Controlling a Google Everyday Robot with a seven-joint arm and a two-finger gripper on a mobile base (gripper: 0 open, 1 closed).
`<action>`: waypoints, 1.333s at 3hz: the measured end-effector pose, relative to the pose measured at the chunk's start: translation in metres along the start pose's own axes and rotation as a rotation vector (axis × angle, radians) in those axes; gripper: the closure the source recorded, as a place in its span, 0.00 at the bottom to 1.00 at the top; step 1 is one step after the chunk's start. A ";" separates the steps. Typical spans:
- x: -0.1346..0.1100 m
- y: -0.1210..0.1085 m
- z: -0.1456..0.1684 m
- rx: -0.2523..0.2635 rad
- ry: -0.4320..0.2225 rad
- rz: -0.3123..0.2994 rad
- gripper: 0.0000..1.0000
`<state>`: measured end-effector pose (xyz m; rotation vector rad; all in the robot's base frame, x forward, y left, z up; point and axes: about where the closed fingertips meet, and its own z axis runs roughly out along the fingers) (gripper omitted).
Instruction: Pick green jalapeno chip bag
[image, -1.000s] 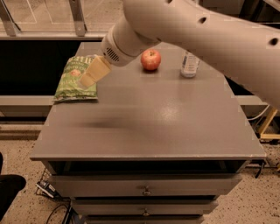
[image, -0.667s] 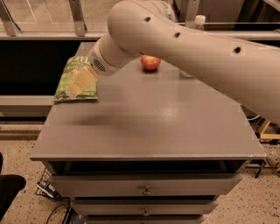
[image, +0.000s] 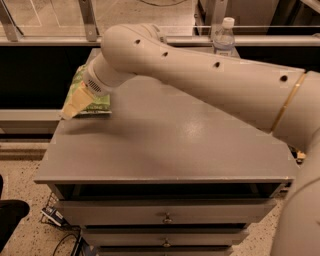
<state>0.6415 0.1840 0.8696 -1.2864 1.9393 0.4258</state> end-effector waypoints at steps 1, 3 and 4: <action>0.000 0.000 0.036 -0.050 -0.032 -0.005 0.15; 0.003 0.003 0.063 -0.095 -0.068 0.019 0.62; -0.001 0.002 0.060 -0.095 -0.068 0.018 0.84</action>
Offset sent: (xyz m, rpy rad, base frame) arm 0.0334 0.0546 -0.0705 0.1536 0.0696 0.0832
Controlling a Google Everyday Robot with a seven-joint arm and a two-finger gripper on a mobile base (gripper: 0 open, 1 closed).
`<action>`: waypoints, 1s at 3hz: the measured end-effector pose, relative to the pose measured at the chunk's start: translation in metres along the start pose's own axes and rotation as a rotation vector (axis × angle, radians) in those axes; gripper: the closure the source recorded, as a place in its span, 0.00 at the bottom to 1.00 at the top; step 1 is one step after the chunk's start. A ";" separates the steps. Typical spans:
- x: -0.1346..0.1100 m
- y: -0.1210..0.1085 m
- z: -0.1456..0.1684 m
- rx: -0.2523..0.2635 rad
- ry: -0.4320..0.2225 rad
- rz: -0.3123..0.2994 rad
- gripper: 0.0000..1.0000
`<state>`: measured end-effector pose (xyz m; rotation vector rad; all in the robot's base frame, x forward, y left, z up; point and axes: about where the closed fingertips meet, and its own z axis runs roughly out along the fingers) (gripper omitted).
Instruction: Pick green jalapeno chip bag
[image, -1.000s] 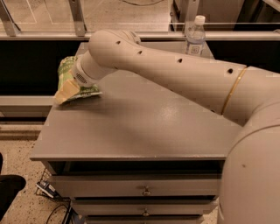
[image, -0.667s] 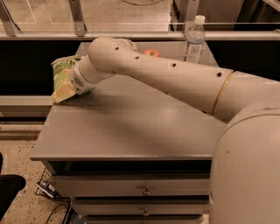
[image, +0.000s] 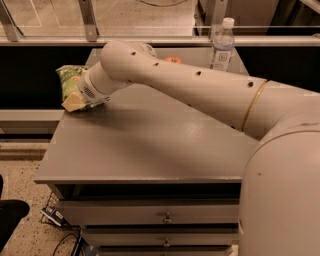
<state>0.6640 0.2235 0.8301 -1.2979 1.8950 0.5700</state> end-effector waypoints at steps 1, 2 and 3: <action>-0.002 0.000 -0.002 0.000 0.000 0.000 1.00; -0.002 0.000 -0.002 0.000 0.000 0.000 1.00; -0.002 0.000 -0.002 0.000 0.000 0.000 1.00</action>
Offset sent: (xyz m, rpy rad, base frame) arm 0.0000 0.0000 0.0023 0.0000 0.0000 0.0001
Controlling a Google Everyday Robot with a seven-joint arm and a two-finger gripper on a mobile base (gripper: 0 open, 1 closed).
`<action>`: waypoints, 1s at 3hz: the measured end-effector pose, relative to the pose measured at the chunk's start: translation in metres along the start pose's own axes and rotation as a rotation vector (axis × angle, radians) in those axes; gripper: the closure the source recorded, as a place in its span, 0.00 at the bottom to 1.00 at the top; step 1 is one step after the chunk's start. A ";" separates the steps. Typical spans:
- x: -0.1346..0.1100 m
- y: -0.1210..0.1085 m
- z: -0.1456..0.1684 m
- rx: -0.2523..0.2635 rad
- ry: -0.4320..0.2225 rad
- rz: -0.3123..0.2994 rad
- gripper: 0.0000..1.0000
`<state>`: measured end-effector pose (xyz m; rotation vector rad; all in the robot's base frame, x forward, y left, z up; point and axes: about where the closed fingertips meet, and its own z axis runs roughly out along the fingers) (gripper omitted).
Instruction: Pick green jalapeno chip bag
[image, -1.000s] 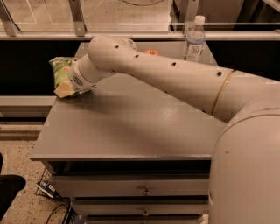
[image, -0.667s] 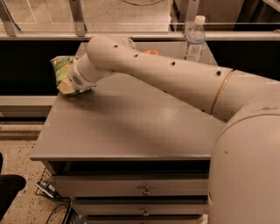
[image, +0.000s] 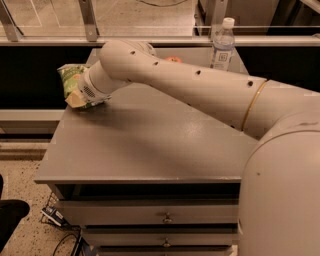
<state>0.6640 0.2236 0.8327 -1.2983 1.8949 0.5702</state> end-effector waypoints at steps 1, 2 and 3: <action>0.000 0.000 0.000 0.000 0.000 0.000 1.00; 0.000 0.000 0.000 0.000 0.000 0.000 1.00; -0.001 0.000 -0.001 0.000 0.000 0.000 1.00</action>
Offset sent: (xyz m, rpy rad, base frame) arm -0.0857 -0.0620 0.1555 0.2561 -0.1799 0.3231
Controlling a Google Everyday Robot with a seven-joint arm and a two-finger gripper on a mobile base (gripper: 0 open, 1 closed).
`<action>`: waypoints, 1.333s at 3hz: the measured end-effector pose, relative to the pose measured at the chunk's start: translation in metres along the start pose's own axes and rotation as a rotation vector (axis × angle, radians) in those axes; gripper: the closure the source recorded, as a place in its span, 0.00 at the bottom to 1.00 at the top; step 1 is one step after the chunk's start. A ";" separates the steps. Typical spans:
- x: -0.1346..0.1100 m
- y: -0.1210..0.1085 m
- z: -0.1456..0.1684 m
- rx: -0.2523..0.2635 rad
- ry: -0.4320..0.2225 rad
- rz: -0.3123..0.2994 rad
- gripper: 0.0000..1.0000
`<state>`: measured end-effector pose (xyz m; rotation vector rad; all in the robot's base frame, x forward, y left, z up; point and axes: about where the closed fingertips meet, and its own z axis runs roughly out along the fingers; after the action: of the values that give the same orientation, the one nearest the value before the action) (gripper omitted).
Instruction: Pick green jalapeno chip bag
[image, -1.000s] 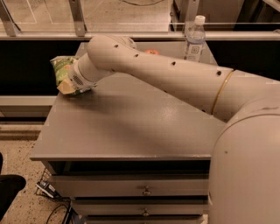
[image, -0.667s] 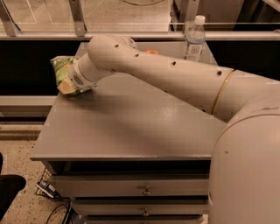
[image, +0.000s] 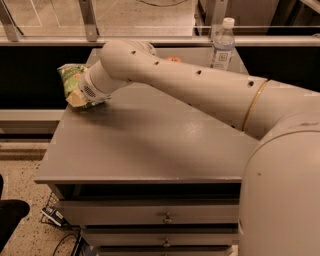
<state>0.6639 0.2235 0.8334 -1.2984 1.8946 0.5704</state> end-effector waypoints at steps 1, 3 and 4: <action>0.000 0.000 0.000 0.000 0.000 0.000 1.00; 0.000 0.000 0.000 0.000 0.000 0.000 1.00; 0.000 0.000 0.000 0.000 0.000 0.000 1.00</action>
Offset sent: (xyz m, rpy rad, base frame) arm -0.0735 -0.0623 0.1419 0.1633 -0.1498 0.2495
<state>0.6638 0.2235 0.8338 -1.2985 1.8943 0.5705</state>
